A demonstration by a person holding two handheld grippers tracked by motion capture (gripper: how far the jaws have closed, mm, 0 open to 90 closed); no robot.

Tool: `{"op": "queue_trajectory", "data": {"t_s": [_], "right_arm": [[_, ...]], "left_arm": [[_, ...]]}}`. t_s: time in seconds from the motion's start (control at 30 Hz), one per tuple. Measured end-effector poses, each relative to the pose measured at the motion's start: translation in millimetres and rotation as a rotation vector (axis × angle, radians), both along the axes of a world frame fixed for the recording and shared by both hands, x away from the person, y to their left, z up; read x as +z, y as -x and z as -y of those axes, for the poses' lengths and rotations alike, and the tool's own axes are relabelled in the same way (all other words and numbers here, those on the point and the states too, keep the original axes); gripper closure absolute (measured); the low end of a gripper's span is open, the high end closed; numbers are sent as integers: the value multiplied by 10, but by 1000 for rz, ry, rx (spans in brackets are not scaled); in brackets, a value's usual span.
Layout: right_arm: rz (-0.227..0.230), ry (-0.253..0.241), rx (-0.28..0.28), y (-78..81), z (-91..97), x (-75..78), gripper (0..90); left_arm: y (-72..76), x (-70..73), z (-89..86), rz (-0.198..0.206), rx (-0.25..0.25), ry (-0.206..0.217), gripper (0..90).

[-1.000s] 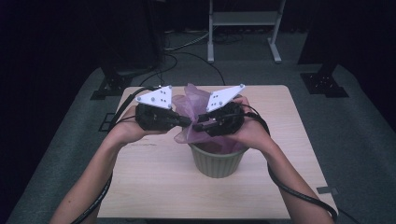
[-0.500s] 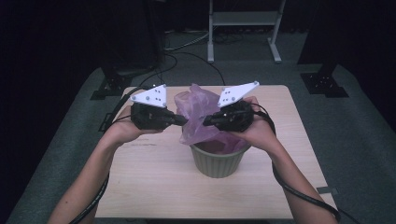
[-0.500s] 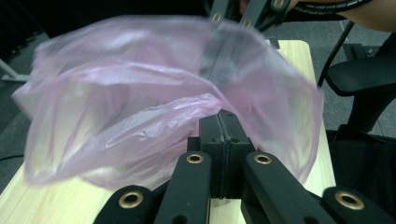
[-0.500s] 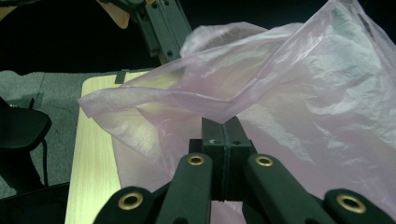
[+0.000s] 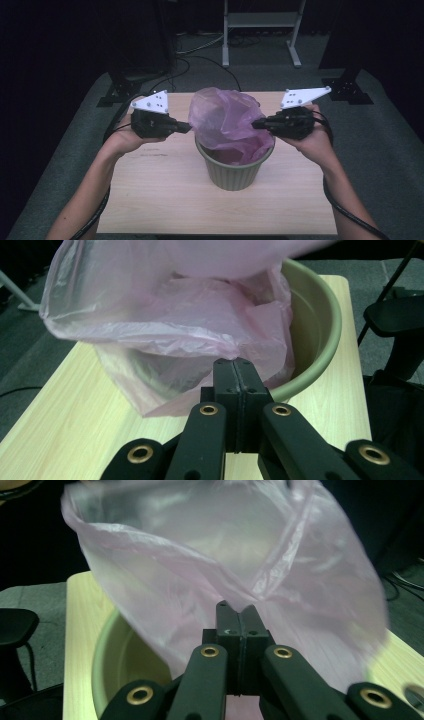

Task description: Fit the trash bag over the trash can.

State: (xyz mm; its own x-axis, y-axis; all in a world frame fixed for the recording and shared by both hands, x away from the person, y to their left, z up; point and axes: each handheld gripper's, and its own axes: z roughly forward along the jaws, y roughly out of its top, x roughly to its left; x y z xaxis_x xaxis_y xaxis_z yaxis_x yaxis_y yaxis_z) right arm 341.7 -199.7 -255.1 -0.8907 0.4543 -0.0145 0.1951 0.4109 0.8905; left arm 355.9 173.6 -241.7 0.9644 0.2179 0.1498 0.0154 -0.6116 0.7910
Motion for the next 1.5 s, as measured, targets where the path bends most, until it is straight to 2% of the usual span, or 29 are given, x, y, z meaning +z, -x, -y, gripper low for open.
{"op": "queue_trajectory", "data": {"t_s": [0.13, 0.33, 0.6, 0.83, 1.2, 1.3, 1.4, 1.47, 1.5], "right_arm": [[-4, -1, -43, 38, 224, -30, 900], [-22, -2, -102, 80, 502, -101, 900], [-76, 11, -153, 106, 765, -343, 900], [-132, 13, -172, 100, 860, -597, 900], [-214, 10, -204, 9, 957, -992, 900], [-231, 9, -214, 0, 992, -1063, 900], [-228, -20, -209, 12, 1027, -1083, 900], [-231, -42, -190, 32, 1040, -1060, 900], [-227, -44, -187, 41, 1042, -1049, 851]], "left_arm": [[-14, -7, -79, 6, 22, -12, 900], [-30, -54, -204, -8, 56, -16, 900], [-24, -268, -301, -54, 69, -30, 900], [-43, -523, -397, -101, 91, -14, 900], [-103, -874, -479, -159, 104, -18, 900], [-116, -926, -498, -168, 106, -13, 900], [-113, -932, -501, -171, 100, -1, 897], [-99, -919, -496, -170, 91, 6, 826], [-89, -902, -496, -170, 91, 7, 786]]}}
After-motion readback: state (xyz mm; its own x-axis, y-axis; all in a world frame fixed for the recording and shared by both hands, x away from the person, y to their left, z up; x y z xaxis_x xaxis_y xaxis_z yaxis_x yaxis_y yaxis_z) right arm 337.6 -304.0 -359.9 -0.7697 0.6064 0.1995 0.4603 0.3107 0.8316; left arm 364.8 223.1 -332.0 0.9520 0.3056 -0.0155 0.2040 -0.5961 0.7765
